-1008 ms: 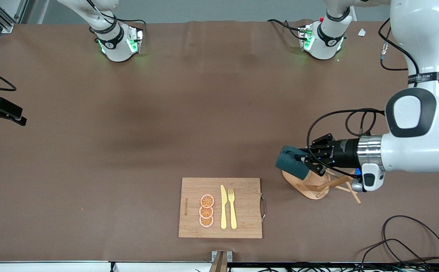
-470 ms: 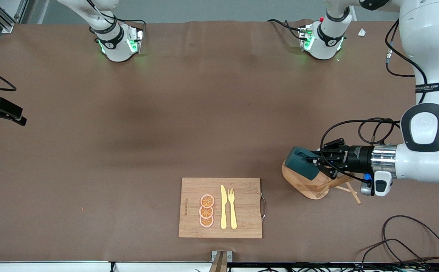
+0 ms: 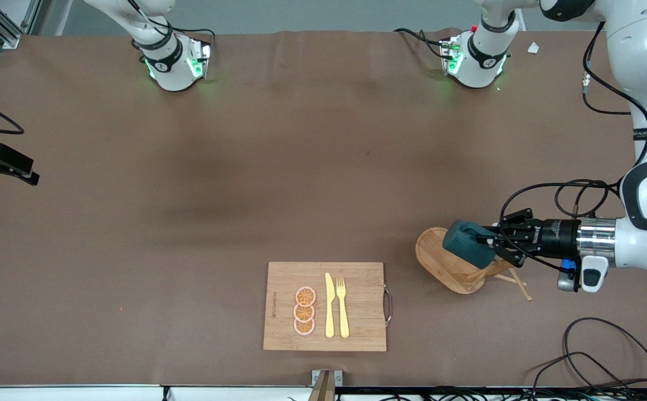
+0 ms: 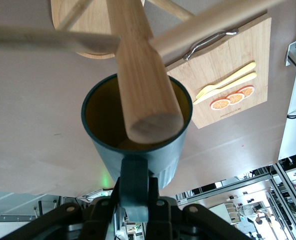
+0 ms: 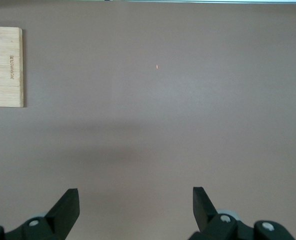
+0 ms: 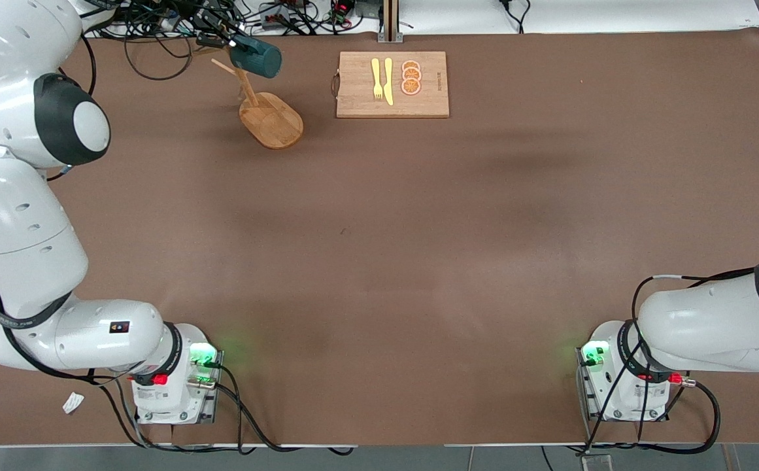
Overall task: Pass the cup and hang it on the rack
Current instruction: 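Hook the mug handle onto a rack peg with the left gripper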
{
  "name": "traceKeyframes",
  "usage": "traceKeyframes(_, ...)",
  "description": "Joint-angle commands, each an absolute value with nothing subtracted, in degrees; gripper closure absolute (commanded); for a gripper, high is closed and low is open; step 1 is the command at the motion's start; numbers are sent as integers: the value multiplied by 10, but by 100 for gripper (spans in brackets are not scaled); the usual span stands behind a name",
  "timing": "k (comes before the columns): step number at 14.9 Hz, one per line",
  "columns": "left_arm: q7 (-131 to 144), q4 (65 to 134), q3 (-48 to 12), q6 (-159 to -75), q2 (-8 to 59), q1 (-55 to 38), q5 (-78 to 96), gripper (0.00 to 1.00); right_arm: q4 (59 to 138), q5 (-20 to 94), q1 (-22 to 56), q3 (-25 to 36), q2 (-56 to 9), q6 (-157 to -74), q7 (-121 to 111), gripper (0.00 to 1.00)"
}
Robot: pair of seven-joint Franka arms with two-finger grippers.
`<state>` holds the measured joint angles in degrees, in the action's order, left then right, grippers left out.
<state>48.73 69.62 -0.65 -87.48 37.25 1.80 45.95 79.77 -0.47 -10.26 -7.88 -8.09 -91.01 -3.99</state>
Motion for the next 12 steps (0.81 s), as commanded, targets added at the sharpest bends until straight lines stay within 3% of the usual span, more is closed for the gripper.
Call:
traceKeyframes(1, 487, 697, -10, -875, 374, 23, 469, 99, 800, -11, -103, -82, -73, -904, -33, 0)
traceKeyframes(12, 490, 696, -9, -889, 390, 35, 490, 96, 800, -11, -103, -82, -73, -904, -33, 0)
